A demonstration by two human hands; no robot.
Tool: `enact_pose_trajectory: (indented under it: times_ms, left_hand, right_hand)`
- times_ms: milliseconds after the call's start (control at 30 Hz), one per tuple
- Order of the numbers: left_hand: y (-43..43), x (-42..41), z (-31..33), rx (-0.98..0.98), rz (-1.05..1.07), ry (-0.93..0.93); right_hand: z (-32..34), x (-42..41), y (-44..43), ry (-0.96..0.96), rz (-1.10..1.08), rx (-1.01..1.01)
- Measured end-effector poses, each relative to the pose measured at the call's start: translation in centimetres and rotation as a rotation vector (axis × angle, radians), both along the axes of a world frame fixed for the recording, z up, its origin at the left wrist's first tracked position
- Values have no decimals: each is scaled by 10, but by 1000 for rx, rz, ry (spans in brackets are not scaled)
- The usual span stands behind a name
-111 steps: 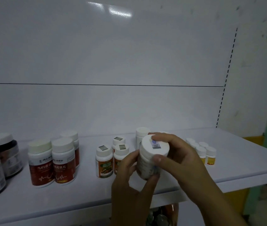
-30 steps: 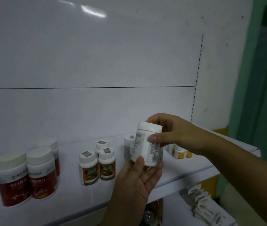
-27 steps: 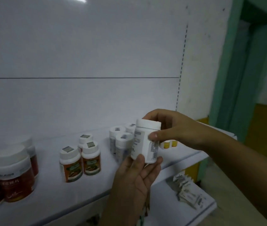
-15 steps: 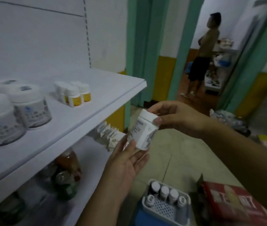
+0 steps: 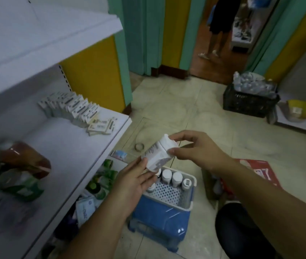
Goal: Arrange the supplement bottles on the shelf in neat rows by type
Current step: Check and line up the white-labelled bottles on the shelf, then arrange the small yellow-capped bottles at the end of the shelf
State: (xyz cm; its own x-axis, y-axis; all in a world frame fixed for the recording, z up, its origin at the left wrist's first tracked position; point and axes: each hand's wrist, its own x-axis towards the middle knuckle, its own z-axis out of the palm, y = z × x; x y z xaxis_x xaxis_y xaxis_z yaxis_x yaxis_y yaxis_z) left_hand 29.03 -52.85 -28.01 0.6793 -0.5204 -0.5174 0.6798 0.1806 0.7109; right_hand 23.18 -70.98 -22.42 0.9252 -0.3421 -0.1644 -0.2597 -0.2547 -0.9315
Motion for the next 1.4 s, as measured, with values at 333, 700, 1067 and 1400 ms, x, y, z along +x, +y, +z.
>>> enact_pose_trajectory:
  times_ms: [333,700,1067,1400]
  left_hand:
    - [-28,34,-160,867,-503,-681]
    - [-19,33,-239,915,-657,-910]
    - [-35,51,-73,1048,-678,-1200]
    - [24,36,179,1257,-494,-1512]
  right_hand:
    - [-265,-15,-18,292,-5,-461]
    - [-401,13,4,318,144,-684]
    - [-221,18,-14,285,564,-917]
    - [44,66,14,-99,695,-1093]
